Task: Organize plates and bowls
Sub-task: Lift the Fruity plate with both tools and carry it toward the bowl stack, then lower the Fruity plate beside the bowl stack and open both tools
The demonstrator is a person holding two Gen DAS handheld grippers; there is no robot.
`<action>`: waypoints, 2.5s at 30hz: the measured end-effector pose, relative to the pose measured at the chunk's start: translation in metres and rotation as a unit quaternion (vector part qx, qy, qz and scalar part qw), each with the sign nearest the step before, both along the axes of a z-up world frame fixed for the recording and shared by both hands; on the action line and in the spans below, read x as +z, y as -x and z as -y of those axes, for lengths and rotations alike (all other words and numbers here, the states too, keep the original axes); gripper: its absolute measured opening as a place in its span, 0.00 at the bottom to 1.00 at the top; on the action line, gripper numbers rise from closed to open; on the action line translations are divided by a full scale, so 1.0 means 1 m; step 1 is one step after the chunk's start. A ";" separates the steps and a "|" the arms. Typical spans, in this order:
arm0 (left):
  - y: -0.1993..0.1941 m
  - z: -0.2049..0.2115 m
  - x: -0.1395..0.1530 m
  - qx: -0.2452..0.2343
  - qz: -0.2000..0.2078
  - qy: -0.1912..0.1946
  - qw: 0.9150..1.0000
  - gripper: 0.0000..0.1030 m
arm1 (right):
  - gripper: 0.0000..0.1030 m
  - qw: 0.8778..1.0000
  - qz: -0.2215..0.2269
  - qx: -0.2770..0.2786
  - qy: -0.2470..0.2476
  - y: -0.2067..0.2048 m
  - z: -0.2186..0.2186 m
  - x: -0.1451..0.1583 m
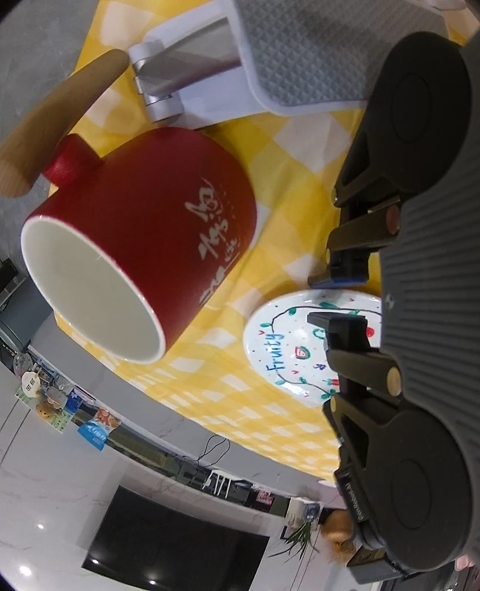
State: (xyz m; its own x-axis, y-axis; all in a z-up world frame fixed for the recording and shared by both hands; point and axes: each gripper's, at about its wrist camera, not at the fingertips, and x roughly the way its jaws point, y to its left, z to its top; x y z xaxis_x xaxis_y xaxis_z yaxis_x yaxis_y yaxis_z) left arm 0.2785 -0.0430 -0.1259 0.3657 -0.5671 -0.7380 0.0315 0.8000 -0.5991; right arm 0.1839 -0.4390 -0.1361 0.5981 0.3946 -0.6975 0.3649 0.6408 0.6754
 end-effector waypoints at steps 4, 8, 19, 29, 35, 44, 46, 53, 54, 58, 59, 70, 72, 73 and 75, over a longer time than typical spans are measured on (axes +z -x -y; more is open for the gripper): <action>0.002 -0.002 0.002 0.006 -0.006 -0.003 1.000 0.14 | 0.08 1.000 -0.003 0.006 -0.002 0.000 -0.001 0.000; 0.005 0.004 0.011 -0.010 0.003 -0.036 0.999 0.12 | 0.06 1.000 0.008 0.016 0.012 -0.001 -0.003 0.006; 0.015 -0.002 0.039 -0.022 0.003 -0.049 0.999 0.10 | 0.05 0.999 0.025 0.036 0.001 0.000 -0.010 0.024; 0.048 -0.011 0.086 -0.058 0.038 -0.102 0.992 0.10 | 0.05 0.997 0.021 0.063 -0.035 0.035 -0.023 0.040; 0.073 -0.024 0.101 -0.079 0.028 -0.121 0.989 0.10 | 0.05 0.995 0.044 0.089 -0.022 0.055 -0.038 0.058; 0.095 -0.037 0.089 -0.112 0.011 -0.163 0.980 0.12 | 0.06 0.991 0.022 0.134 0.001 0.080 -0.070 0.049; 0.096 -0.042 0.082 -0.110 0.001 -0.165 0.980 0.13 | 0.07 0.989 0.013 0.144 0.008 0.082 -0.078 0.046; 0.102 -0.052 0.068 -0.116 -0.009 -0.174 0.978 0.14 | 0.07 0.983 -0.008 0.177 0.036 0.087 -0.098 0.036; 0.103 -0.051 0.067 -0.120 -0.007 -0.177 0.977 0.14 | 0.08 0.983 -0.011 0.180 0.040 0.088 -0.100 0.036; 0.106 -0.049 0.061 -0.130 -0.010 -0.185 0.974 0.14 | 0.08 0.981 -0.020 0.188 0.051 0.093 -0.103 0.034; 0.106 -0.049 0.060 -0.132 -0.012 -0.187 0.973 0.15 | 0.09 0.980 -0.022 0.191 0.055 0.092 -0.104 0.033; 0.113 -0.033 0.055 -0.152 -0.004 -0.236 0.960 0.16 | 0.09 0.974 -0.029 0.203 0.094 0.096 -0.114 0.039; 0.114 -0.027 0.052 -0.161 -0.002 -0.251 0.955 0.16 | 0.09 0.972 -0.026 0.206 0.109 0.096 -0.117 0.040; 0.115 -0.024 0.051 -0.166 0.000 -0.260 0.951 0.16 | 0.09 0.971 -0.024 0.207 0.115 0.096 -0.118 0.041; 0.117 -0.021 0.052 -0.171 0.005 -0.270 0.947 0.16 | 0.09 0.971 -0.024 0.206 0.118 0.096 -0.120 0.042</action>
State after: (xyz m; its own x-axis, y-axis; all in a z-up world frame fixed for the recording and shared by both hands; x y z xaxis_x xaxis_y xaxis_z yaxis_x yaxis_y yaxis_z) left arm 0.1616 -0.0223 -0.0740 0.2373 -0.1934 -0.9520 0.3475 0.9320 -0.1028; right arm 0.0880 -0.3195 -0.0943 0.3888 0.4190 -0.8205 0.0720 0.8741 0.4804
